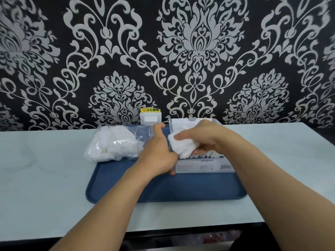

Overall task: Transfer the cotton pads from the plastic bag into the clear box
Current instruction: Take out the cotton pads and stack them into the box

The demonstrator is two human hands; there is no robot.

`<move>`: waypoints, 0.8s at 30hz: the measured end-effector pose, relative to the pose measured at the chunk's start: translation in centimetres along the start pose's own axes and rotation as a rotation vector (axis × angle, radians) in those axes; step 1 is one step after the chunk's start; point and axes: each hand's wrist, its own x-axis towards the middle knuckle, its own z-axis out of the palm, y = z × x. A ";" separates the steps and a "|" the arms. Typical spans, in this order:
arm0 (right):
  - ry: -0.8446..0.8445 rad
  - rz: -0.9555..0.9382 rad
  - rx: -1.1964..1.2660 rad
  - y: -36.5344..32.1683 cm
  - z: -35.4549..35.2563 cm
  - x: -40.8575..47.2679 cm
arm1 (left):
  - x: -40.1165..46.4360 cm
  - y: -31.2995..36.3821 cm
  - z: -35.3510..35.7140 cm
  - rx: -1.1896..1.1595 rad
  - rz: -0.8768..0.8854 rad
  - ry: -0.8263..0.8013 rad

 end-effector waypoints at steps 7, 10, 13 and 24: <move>0.398 -0.103 -0.641 0.5 2.2 -0.2 | -2.8 1.7 2.3 0.117 0.151 0.094; 0.507 -0.204 -0.803 0.3 3.0 -0.2 | -2.9 1.4 2.7 0.125 0.168 0.100; 0.408 -0.149 -0.690 0.5 2.7 0.0 | -2.8 1.6 2.4 0.150 0.139 0.113; 0.099 -0.344 -0.622 2.7 0.5 -0.5 | -1.8 1.8 1.6 0.366 0.116 0.091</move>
